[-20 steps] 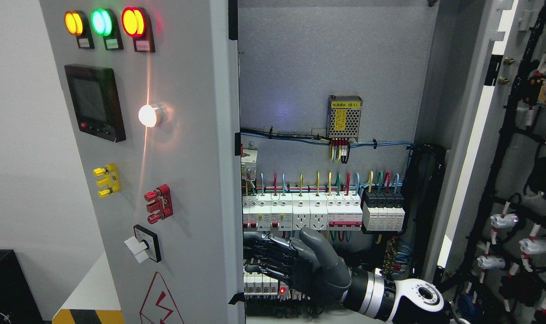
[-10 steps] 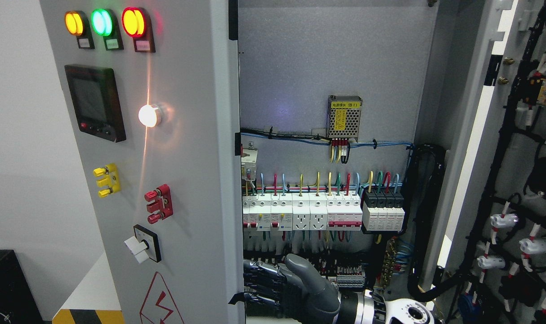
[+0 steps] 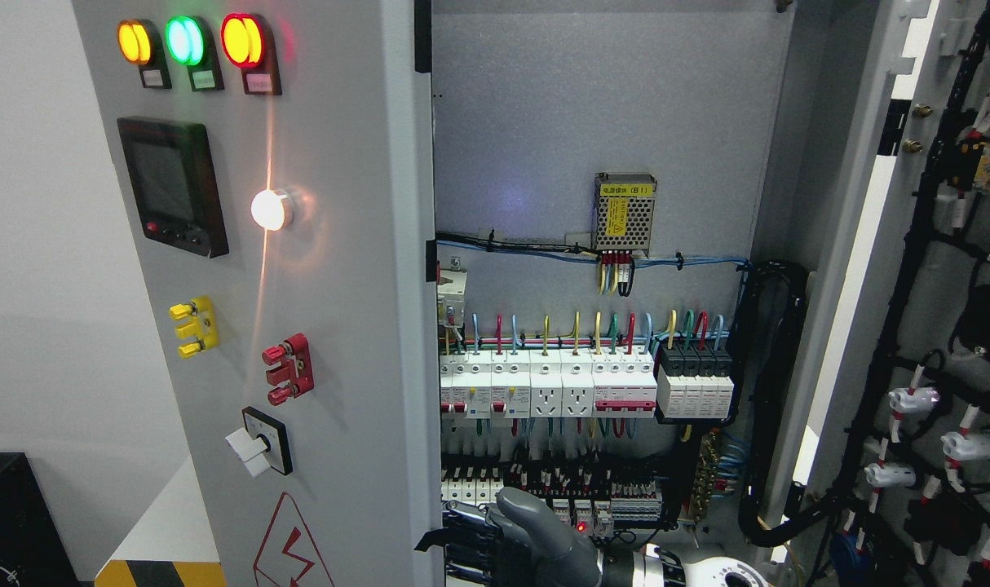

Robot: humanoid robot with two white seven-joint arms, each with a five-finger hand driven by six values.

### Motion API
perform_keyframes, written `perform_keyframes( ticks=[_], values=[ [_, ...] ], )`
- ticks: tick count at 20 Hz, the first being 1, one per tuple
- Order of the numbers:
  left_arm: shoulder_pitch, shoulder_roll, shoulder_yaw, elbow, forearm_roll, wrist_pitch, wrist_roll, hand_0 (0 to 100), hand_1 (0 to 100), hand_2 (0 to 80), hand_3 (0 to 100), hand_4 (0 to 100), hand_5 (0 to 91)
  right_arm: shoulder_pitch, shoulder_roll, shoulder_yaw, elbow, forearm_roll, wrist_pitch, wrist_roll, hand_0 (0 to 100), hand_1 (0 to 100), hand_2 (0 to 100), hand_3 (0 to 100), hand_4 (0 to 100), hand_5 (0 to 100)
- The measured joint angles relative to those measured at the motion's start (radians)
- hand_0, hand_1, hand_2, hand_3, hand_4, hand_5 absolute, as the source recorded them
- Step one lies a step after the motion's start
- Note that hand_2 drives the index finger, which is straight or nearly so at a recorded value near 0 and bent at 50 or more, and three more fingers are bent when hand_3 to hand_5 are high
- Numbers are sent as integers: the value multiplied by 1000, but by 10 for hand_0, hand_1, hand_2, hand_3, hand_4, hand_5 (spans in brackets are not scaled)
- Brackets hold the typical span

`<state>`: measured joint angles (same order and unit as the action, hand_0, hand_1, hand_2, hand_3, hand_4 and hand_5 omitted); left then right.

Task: Open door with both hands
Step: 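Push the indicator-light door wide open with the right hand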

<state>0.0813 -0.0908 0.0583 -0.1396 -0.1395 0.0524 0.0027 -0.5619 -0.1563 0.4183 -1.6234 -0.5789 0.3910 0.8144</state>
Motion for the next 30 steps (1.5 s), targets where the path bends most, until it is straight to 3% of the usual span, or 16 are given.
perform_keyframes(
  ticks=[21,30],
  values=[
    [0,0,0,0,0,0,0,0,0,0,0,0,0,-7,31,56,-23,-2,5,4,0,0,0,0,0,0],
    [0,0,0,0,0,0,0,0,0,0,0,0,0,-8,68,92,-26,1,6,7,0,0,0,0,0,0]
  ],
)
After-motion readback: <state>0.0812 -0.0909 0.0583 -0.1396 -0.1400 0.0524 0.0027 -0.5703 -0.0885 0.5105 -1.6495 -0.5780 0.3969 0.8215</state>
